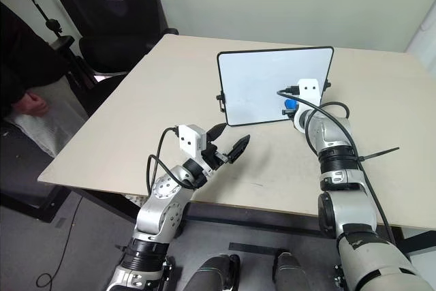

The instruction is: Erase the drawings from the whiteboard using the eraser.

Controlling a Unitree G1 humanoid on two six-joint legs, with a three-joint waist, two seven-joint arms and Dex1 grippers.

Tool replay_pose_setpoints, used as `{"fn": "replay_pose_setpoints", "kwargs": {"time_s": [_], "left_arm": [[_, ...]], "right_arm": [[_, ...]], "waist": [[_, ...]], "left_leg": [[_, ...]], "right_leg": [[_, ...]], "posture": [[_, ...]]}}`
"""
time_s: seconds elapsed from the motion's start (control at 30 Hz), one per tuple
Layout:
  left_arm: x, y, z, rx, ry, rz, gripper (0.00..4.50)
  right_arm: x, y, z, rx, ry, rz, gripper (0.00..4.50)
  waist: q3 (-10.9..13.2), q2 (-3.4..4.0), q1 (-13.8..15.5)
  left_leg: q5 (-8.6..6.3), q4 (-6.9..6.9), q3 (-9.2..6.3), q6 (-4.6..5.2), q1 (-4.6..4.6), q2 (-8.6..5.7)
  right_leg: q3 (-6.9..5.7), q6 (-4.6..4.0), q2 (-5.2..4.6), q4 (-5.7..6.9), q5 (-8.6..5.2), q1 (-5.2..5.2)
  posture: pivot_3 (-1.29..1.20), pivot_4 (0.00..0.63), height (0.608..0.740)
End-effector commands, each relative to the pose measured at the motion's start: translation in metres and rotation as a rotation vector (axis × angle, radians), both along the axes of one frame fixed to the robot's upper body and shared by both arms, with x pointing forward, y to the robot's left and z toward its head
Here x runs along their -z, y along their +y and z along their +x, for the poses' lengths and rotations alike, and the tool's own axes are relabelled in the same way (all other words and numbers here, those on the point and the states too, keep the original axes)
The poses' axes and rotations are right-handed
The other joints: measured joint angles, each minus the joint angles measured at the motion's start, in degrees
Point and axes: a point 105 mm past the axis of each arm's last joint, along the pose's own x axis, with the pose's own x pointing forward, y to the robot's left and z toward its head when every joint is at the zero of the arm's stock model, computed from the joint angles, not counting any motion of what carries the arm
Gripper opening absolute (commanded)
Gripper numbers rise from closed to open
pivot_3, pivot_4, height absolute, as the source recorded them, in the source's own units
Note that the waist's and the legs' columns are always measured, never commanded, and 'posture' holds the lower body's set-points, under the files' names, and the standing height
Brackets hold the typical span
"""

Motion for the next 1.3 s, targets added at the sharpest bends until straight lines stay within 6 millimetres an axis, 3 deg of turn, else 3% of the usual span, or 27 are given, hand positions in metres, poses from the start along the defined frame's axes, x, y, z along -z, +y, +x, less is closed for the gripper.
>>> {"fn": "replay_pose_setpoints", "kwargs": {"time_s": [0.03, 0.13, 0.4, 0.57, 0.73, 0.87, 1.1, 1.3], "left_arm": [[-0.013, -0.001, -0.001, 0.003, -0.053, -0.006, 4.5], [-0.013, -0.001, -0.001, 0.002, -0.053, -0.005, 4.5], [-0.013, -0.003, 0.0, 0.005, -0.051, -0.008, 4.5], [-0.013, -0.005, 0.001, 0.013, -0.049, -0.014, 4.5], [-0.013, -0.008, 0.002, 0.018, -0.047, -0.02, 4.5], [-0.013, -0.009, 0.001, 0.024, -0.048, -0.021, 4.5], [-0.014, -0.009, 0.001, 0.026, -0.052, -0.021, 4.5], [-0.015, -0.008, 0.001, 0.023, -0.057, -0.02, 4.5]], "right_arm": [[-0.005, 0.001, 0.001, -0.002, -0.017, -0.039, 0.71], [-0.018, 0.002, 0.002, 0.003, -0.071, -0.057, 0.71], [-0.078, 0.009, -0.001, -0.023, -0.232, 0.006, 0.71], [-0.097, 0.007, -0.006, -0.027, -0.273, 0.017, 0.71], [-0.092, 0.003, -0.007, -0.01, -0.255, 0.005, 0.71], [-0.063, 0.007, -0.007, -0.012, -0.174, 0.008, 0.71], [-0.052, 0.047, -0.018, -0.139, -0.13, 0.028, 0.71], [-0.047, 0.039, -0.014, -0.103, -0.106, 0.0, 0.71]], "waist": [[0.0, 0.0, 0.0], [0.0, 0.0, 0.0], [0.0, 0.0, -0.3], [0.0, 0.0, -0.4], [0.0, 0.0, -0.4], [0.0, 0.0, -0.4], [0.0, 0.0, -0.6], [0.0, 0.0, -0.5]], "left_leg": [[0.0, 0.0, 0.0, 0.0, 0.0, 0.0], [0.0, 0.0, 0.0, 0.0, 0.0, 0.0], [0.01, 0.0, 0.01, -0.01, -0.05, 0.0], [0.01, 0.0, 0.02, -0.02, -0.07, 0.0], [0.01, 0.0, 0.02, -0.02, -0.06, 0.0], [0.02, 0.01, 0.02, -0.02, -0.04, 0.0], [0.04, 0.02, 0.03, -0.02, 0.02, 0.0], [0.05, 0.09, 0.03, -0.05, -0.02, 0.01]], "right_leg": [[0.0, 0.0, 0.0, 0.0, 0.0, 0.0], [0.0, 0.0, 0.0, 0.0, 0.0, 0.0], [-0.01, 0.0, 0.0, 0.0, 0.0, -0.08], [-0.02, 0.0, 0.0, 0.01, 0.0, -0.14], [-0.03, 0.0, 0.0, 0.01, 0.0, -0.11], [-0.03, 0.01, 0.0, 0.02, 0.01, -0.1], [-0.05, 0.11, 0.0, 0.04, 0.06, -0.14], [-0.08, 0.12, 0.0, 0.05, 0.07, -0.12]], "posture": [[0.0, 0.15, 0.74], [0.0, 0.15, 0.74], [0.0, 0.15, 0.74], [0.0, 0.15, 0.74], [0.0, 0.15, 0.74], [0.0, 0.15, 0.74], [0.0, 0.15, 0.74], [0.0, 0.15, 0.74]]}}
